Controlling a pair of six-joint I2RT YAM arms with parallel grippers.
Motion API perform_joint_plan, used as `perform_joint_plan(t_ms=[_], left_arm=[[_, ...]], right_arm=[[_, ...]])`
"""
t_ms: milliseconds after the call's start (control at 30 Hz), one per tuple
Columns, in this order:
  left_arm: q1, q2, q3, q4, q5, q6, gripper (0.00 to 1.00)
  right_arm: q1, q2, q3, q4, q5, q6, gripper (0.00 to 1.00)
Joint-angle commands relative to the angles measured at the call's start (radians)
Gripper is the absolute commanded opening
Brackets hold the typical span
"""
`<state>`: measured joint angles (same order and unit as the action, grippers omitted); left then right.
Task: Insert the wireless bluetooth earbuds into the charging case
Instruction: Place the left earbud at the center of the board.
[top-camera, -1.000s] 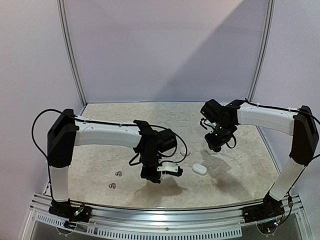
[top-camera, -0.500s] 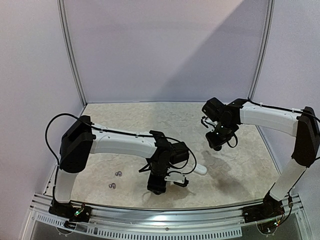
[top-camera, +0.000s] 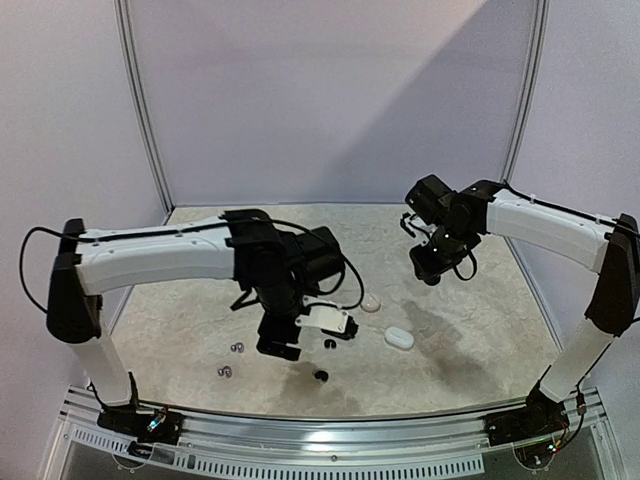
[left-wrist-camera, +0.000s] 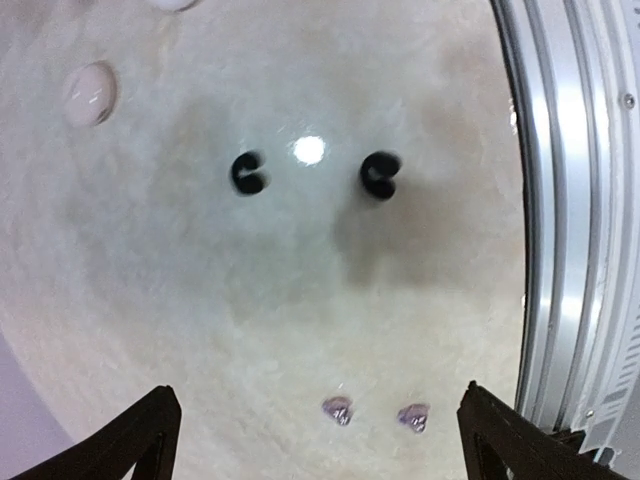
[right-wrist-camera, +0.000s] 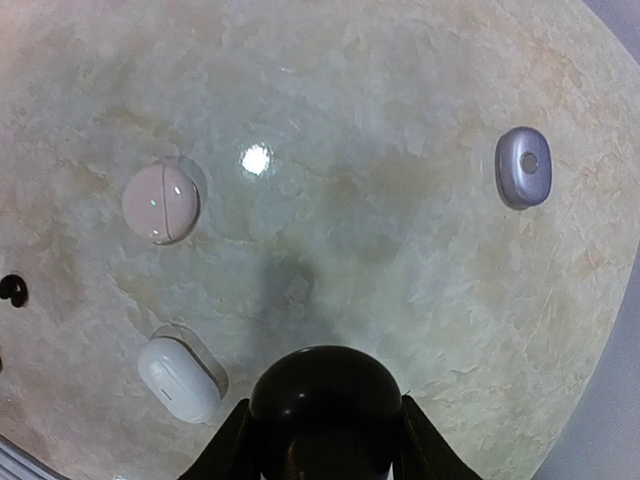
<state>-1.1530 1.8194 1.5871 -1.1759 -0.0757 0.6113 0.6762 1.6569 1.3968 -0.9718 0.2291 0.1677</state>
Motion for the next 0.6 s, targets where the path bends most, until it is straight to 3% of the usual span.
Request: perform_joint_plan(t_ms=[0,167,300,433,567], left_arm=[[0.106,-0.138,-0.003,-0.108,-0.133,0.047,0.99],[0.318,-0.290,-0.031,-0.064,-0.109,-0.085,0.99],[0.486,-0.480,-0.233,0.149,-0.086,-0.258,0.99],[0.576,-0.663,-0.410,0.325,-0.170,-0.395,0.99],[0.639,-0.768,-0.454,0.252,-0.183,-0.543,0.99]], right_arm=[[0.009,0.040,0.110,-0.029,-0.003,-0.007,0.12],[0.017,0.095,0.227,-0.036,0.017,0.027,0.12],[0.043,0.146,0.321,-0.039,0.069,0.062,0.12],[0.100,0.213,0.402,-0.038,0.094,0.100,0.12],[0.192,0.270,0.479,-0.019,0.120,0.065,0.12]])
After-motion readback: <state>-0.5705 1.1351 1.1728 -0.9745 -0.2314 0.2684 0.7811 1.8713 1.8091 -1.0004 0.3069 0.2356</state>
